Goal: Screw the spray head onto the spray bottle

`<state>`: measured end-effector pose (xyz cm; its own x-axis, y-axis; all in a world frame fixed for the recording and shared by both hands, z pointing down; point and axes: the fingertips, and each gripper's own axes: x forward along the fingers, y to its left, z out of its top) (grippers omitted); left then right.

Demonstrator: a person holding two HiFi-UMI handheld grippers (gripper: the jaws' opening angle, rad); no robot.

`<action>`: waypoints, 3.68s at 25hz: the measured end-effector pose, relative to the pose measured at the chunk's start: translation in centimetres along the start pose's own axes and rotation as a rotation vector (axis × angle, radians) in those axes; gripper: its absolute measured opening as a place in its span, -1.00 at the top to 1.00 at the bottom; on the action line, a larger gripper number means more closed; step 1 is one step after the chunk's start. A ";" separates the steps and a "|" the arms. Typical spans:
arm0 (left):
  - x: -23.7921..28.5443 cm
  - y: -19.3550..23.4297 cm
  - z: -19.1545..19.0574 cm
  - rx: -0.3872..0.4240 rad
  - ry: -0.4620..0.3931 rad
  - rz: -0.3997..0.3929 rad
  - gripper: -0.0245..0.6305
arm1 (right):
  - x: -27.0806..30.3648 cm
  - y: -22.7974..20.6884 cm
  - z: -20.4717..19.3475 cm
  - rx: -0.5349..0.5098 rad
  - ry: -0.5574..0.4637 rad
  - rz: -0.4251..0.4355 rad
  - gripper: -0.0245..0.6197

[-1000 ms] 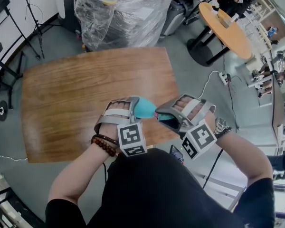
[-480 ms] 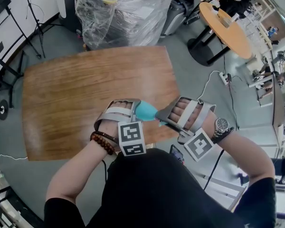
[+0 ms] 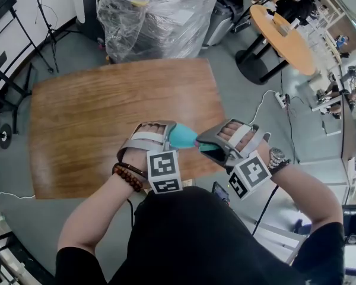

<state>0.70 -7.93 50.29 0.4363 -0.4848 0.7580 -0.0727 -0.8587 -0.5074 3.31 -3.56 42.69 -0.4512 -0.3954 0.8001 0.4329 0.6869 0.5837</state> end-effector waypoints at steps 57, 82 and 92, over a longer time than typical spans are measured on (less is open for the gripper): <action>0.2 2.9 -1.2 -0.244 -0.116 0.164 -0.17 | -5.8 -9.2 -6.0 1.426 -0.473 -0.114 0.32; 0.2 -2.6 0.9 -0.009 -0.199 -0.140 -0.17 | 0.5 2.9 -0.4 -0.437 0.032 0.004 0.55; 0.3 -0.5 0.5 -0.097 -0.189 0.002 -0.17 | 1.1 -0.1 -2.1 0.575 -0.083 0.080 0.56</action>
<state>1.26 -7.58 50.55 0.5957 -0.4549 0.6620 -0.1558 -0.8739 -0.4604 4.36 -5.37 43.80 -0.5045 -0.2953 0.8113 -0.0144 0.9425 0.3340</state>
